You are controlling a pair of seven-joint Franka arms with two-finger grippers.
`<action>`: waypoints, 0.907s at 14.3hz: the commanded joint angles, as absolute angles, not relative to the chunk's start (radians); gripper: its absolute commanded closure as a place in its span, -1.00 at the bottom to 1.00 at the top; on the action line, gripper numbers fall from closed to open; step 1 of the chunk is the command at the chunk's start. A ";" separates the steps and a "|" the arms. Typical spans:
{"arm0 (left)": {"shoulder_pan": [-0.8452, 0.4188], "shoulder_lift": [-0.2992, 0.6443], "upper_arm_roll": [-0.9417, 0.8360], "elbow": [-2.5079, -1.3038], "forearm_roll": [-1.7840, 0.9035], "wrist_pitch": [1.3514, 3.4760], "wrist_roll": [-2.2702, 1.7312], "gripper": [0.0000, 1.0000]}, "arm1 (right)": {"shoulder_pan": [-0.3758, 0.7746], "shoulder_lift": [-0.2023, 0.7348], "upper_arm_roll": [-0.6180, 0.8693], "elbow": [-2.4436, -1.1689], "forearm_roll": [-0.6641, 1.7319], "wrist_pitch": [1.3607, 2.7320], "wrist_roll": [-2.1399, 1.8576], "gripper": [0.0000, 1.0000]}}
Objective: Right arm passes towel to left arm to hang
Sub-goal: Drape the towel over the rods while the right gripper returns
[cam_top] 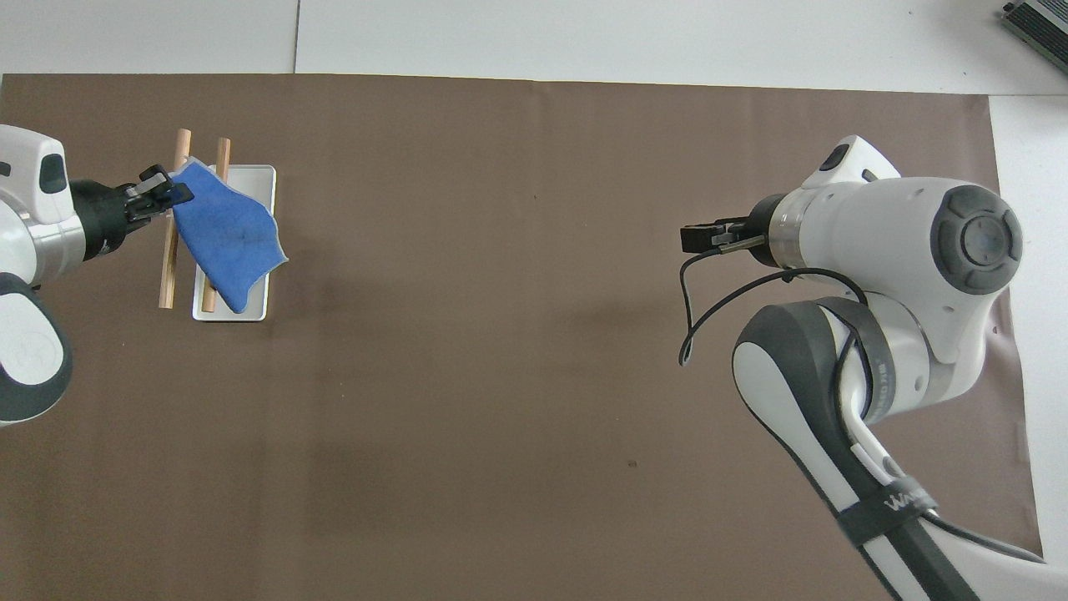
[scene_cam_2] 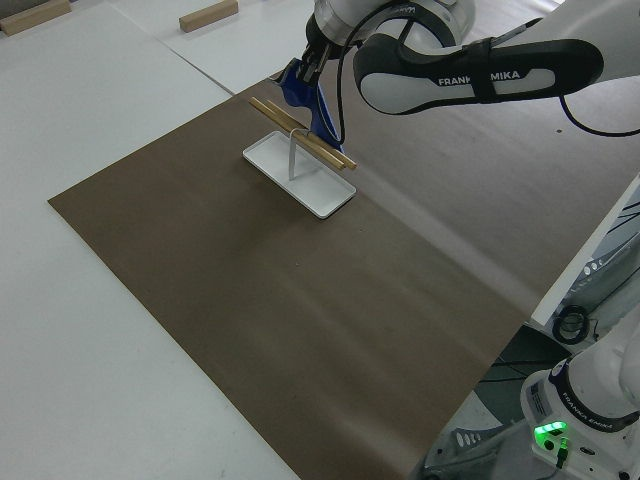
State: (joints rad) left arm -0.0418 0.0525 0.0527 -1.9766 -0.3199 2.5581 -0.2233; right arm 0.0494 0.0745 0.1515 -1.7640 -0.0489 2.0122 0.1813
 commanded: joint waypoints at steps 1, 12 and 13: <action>0.014 0.069 0.044 -1.947 -0.304 2.504 -0.230 1.00 | 0.052 0.048 0.077 -1.685 -0.072 1.905 0.212 -1.00; 0.124 0.038 0.046 -1.989 -0.313 2.382 -0.235 1.00 | 0.029 -0.041 -0.089 -1.590 -0.006 1.545 0.202 -1.00; 0.129 0.035 0.046 -1.993 -0.313 2.361 -0.235 1.00 | 0.028 -0.067 -0.095 -1.635 0.001 1.560 0.201 -1.00</action>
State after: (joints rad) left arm 0.1057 0.0580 0.0536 -1.9723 -0.3199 2.3990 -0.2273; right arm 0.0422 -0.0058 -0.0937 -1.5425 -0.0278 1.5451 0.1905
